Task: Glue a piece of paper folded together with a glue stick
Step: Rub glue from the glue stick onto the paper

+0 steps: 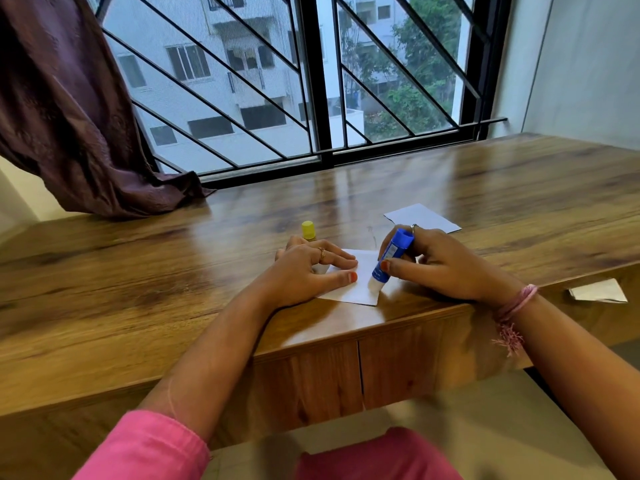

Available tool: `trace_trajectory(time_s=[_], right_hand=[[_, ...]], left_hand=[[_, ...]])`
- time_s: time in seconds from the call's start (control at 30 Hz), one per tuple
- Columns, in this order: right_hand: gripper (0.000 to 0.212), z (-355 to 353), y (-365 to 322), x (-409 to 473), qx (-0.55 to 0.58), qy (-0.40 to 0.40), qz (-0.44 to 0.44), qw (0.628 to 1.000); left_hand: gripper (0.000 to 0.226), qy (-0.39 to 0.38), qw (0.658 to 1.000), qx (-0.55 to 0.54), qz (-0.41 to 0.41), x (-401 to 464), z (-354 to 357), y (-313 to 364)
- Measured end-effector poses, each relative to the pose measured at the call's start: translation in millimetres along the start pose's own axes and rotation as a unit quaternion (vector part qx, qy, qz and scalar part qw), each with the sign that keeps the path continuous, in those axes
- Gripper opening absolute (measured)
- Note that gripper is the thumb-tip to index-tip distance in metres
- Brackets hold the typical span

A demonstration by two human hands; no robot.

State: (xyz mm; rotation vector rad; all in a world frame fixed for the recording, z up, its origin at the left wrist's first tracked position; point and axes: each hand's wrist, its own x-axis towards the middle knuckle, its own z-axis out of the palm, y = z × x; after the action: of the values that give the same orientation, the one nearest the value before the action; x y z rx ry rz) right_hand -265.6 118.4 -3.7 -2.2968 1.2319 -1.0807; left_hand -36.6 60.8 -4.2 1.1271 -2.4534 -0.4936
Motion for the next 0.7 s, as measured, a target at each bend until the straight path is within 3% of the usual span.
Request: trace_trajectory(time_s=[0.47, 0.57, 0.7], right_hand=[[0.02, 1, 2, 1, -0.001, 0.009, 0.015, 1.0], [0.002, -4, 5, 2, 0.098, 0.08, 0.054, 0.991], [0.011, -10, 4, 5, 0.229, 0.147, 0.098, 0.957]], left_hand=[[0.027, 0.001, 1.0, -0.005, 0.004, -1, 0, -1], [0.025, 0.008, 1.0, -0.006, 0.007, -1, 0, -1], [0.026, 0.005, 1.0, -0.007, 0.006, -2, 0, 0]])
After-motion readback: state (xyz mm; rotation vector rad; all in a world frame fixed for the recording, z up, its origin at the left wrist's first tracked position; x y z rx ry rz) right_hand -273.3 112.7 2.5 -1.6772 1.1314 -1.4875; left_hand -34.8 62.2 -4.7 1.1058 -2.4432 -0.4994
